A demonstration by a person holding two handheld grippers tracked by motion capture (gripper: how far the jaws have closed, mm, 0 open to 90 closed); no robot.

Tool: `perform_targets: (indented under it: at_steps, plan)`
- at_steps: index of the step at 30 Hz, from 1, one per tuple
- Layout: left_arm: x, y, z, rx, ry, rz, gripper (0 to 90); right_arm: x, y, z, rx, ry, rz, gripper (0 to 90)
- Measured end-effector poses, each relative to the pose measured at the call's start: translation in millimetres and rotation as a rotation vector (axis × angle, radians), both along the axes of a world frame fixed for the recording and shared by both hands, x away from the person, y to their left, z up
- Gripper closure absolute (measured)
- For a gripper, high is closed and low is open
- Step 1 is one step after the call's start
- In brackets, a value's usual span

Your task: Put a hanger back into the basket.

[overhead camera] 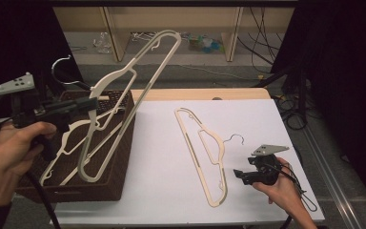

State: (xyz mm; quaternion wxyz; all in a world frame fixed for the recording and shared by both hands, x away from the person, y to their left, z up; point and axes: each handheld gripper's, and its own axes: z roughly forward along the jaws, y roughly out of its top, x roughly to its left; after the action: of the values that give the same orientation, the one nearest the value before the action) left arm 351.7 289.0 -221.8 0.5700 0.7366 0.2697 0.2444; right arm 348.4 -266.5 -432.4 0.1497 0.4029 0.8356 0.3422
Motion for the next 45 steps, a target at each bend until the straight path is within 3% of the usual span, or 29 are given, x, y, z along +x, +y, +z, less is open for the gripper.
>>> perform_targets:
  at_steps: [4,5,12,16,19,24,26,30,31,34,37,38,39,41,43,44,45]
  plan:
    - [9.6,19.8,-8.8,0.033,0.005,0.031,85.9,-1.5,1.2,0.8,0.007,0.025,-0.017,27.2]
    - [-0.3,12.5,-15.4,-0.125,0.175,0.067,85.9,-1.9,1.3,1.0,0.008,0.034,-0.022,27.2]
    - [14.0,39.4,-35.9,-0.037,0.183,0.119,85.9,-1.3,-0.3,-0.2,0.0,0.025,-0.018,27.3]
    - [21.5,55.4,-52.6,0.007,0.186,0.174,85.9,-1.3,-1.1,0.5,-0.01,0.037,-0.013,27.3]
    - [26.6,67.1,-64.0,0.038,0.186,0.198,86.0,-2.4,-0.1,1.3,-0.004,0.058,-0.026,27.2]
    - [32.2,81.3,-79.8,0.104,0.193,0.22,85.9,-1.9,0.0,-0.5,0.015,0.042,-0.035,24.6]
    - [34.6,85.9,-86.6,0.135,0.194,0.225,85.9,-1.7,-0.3,-0.9,0.01,0.043,-0.034,22.6]
    - [37.4,93.0,-99.8,0.15,0.224,0.231,85.9,-1.9,-0.5,-0.3,0.018,0.033,-0.04,20.1]
    - [37.7,94.6,-103.7,0.151,0.231,0.234,85.9,-1.2,-1.2,-2.0,0.016,0.004,-0.032,20.0]
    - [38.5,97.4,-110.3,0.164,0.247,0.229,85.9,-2.6,-2.2,0.9,0.012,0.045,-0.043,18.3]
    - [39.0,98.7,-115.6,0.191,0.263,0.232,85.9,-2.4,-2.7,0.6,0.01,0.047,-0.034,17.5]
    - [42.0,100.8,-118.1,0.221,0.242,0.207,85.9,-2.4,-2.6,0.4,0.01,0.044,-0.032,17.5]
    - [39.7,98.8,-121.4,0.198,0.285,0.234,85.9,-2.7,-2.4,0.8,0.009,0.048,-0.031,17.5]
    - [43.3,101.5,-124.1,0.234,0.262,0.208,85.9,-3.0,-2.3,1.0,0.011,0.045,-0.034,17.5]
    - [43.5,101.2,-129.4,0.238,0.279,0.218,85.9,-3.1,-2.5,1.1,0.009,0.046,-0.034,17.7]
    - [42.0,99.1,-131.9,0.208,0.309,0.232,85.9,-2.6,-3.0,0.8,0.01,0.039,-0.027,17.8]
    - [44.9,101.9,-132.8,0.253,0.284,0.212,85.9,-2.2,-3.4,0.6,0.007,0.031,-0.022,17.9]
